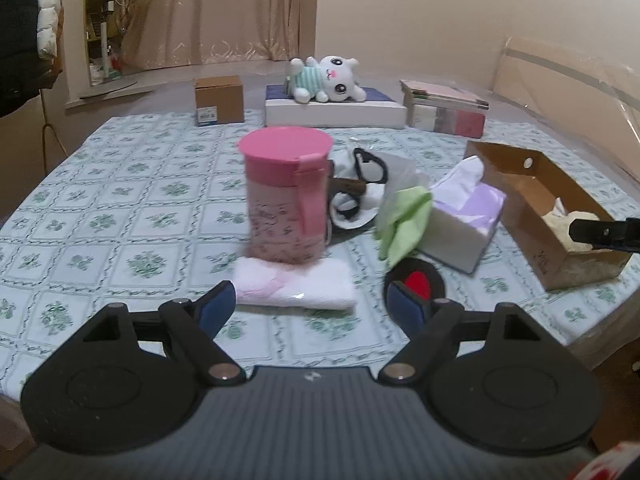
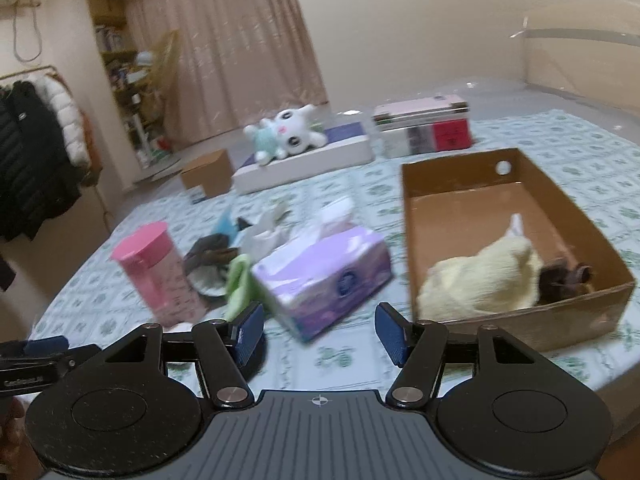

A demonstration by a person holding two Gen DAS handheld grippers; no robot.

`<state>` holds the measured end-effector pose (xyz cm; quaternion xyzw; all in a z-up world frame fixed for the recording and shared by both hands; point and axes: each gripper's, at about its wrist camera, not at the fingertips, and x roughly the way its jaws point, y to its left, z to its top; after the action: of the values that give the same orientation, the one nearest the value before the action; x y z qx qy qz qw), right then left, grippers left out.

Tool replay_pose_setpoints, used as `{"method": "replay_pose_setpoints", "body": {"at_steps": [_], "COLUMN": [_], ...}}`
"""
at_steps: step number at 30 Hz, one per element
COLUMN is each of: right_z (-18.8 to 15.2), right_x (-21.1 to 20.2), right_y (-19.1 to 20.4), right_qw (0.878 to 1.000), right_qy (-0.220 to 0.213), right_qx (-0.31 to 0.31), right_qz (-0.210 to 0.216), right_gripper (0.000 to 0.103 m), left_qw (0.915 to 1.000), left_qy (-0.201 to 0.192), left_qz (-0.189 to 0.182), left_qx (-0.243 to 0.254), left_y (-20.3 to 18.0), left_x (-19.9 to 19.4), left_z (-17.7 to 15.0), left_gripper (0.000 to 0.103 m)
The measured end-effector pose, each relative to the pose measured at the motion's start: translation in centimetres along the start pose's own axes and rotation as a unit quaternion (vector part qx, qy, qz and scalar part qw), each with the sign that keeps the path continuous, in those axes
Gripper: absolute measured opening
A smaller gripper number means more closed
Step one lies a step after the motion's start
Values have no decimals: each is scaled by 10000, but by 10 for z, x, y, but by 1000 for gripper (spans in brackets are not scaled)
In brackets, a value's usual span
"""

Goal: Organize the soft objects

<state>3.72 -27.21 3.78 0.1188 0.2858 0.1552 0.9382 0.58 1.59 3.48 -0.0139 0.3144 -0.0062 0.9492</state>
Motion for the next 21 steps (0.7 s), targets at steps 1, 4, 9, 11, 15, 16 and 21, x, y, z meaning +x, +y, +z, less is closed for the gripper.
{"method": "replay_pose_setpoints", "body": {"at_steps": [1, 4, 9, 11, 15, 16, 21], "right_z": [0, -2, -9, -11, -15, -16, -22], "right_x": [2, 7, 13, 18, 27, 30, 49], "right_y": [3, 9, 18, 21, 26, 28, 40], "right_qw": [10000, 9999, 9993, 9987, 9972, 9966, 9904], "right_qy": [22, 94, 238, 325, 483, 522, 822], "right_qx": [-26, -79, -267, -351, -500, -562, -1035], "right_qz": [20, 68, 147, 191, 263, 287, 412], "right_gripper": [62, 63, 65, 66, 66, 66, 66], "left_qw": [10000, 10000, 9999, 9998, 9970, 9949, 9739], "left_qy": [4, 24, 77, 87, 134, 155, 305], "left_qz": [27, 52, 81, 87, -90, -141, -403], "left_qx": [6, -39, -8, 169, 763, 985, 2211], "left_y": [2, 9, 14, 13, 13, 13, 11], "left_x": [0, 2, 10, 14, 26, 30, 53], "left_z": [-1, -2, -4, -5, -5, -4, -2], "left_gripper": [81, 82, 82, 82, 82, 82, 82]}}
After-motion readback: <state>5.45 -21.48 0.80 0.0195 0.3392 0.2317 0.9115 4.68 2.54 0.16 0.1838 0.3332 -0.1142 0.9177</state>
